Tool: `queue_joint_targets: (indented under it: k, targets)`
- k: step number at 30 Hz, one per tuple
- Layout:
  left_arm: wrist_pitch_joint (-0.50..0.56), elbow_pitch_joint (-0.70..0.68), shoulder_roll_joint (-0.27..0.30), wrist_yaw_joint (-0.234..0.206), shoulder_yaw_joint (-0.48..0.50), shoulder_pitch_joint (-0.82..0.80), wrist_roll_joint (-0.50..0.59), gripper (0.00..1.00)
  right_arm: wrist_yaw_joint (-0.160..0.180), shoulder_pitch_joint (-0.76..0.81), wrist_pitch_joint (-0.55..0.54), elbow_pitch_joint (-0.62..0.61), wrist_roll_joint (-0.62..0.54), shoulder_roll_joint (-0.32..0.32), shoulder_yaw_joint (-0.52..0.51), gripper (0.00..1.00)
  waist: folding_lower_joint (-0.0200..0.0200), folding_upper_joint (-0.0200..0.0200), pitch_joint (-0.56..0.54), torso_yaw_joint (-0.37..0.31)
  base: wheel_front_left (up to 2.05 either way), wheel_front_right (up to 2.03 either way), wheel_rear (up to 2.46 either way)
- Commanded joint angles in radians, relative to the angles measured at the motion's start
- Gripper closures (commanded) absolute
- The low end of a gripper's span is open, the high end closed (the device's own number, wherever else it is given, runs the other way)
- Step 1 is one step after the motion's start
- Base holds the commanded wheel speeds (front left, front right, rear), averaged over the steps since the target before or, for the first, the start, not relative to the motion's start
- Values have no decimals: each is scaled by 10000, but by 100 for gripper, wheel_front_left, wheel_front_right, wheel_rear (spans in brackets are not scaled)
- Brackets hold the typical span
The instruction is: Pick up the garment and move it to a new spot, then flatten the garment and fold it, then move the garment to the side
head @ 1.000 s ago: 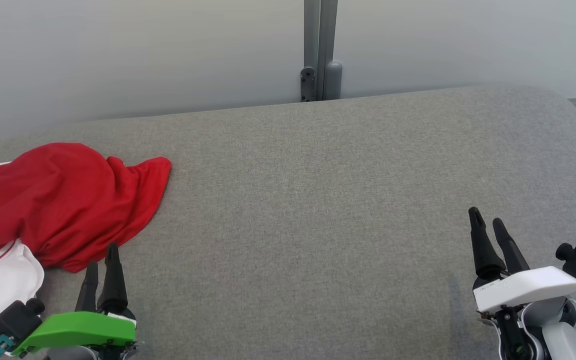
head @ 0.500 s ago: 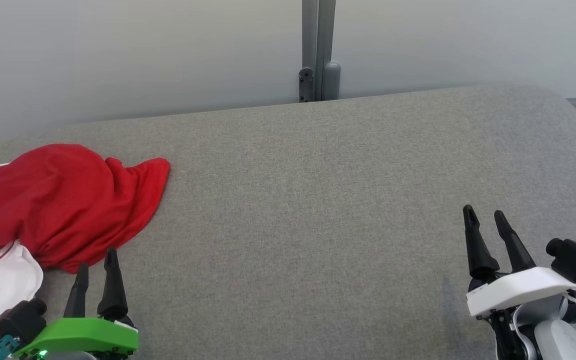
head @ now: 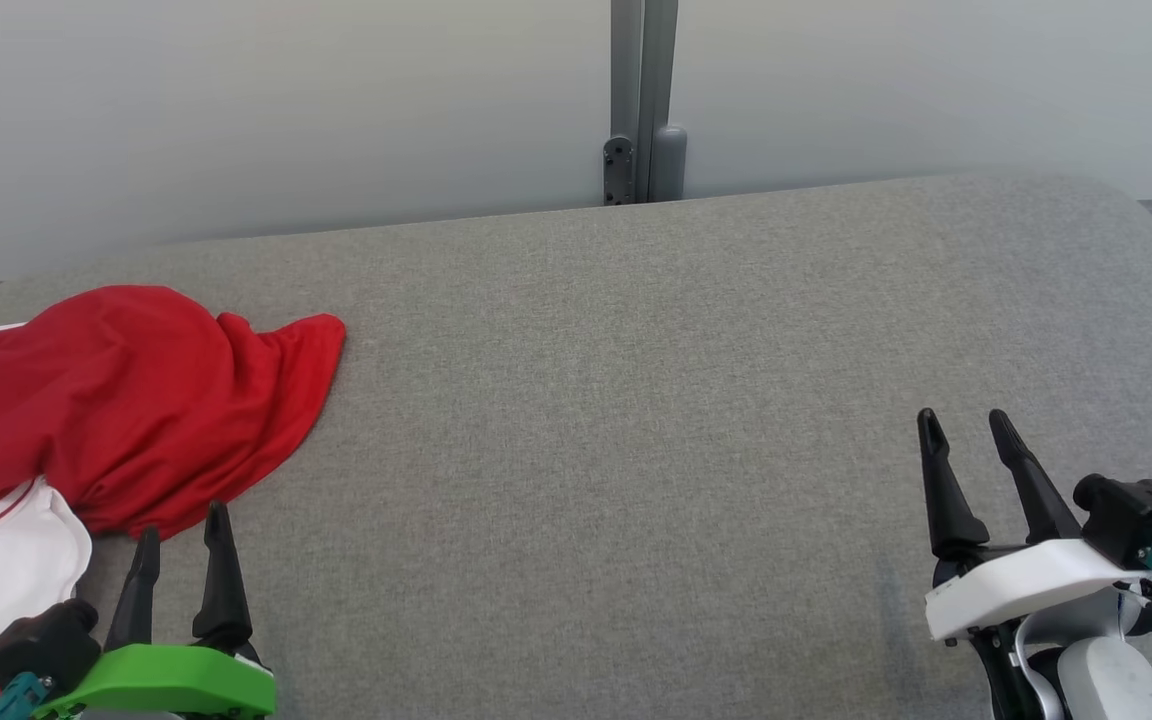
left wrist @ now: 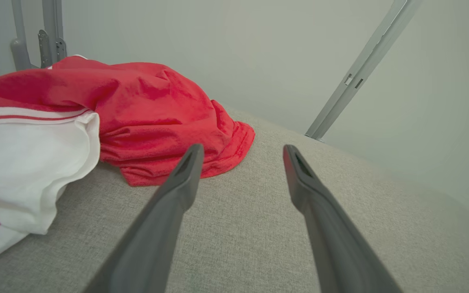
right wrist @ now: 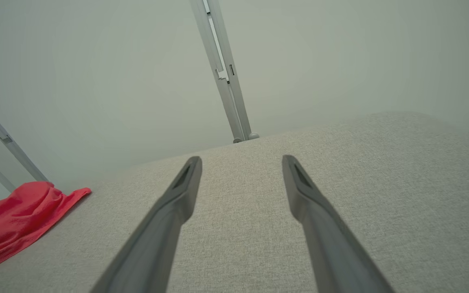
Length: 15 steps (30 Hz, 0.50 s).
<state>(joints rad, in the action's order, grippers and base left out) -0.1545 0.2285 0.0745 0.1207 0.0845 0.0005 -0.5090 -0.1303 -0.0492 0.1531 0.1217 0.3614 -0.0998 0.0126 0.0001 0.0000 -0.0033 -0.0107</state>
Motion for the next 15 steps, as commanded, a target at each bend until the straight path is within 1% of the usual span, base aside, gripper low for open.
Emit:
queue_joint_targets:
  k: [1, 15]
  targets:
    - [-105, -93, 101, 23, 31, 39, 285, 0, -4, 6, 117, -109, -296, -62, 12, 0, -1, 0, -3, 5, 0, 0, 0]
    - [-438, -32, 106, 39, 190, 213, 1639, 0, -4, 197, 449, 22, -1422, -11, -185, 0, -1, 0, 3, -54, 0, 0, 0]
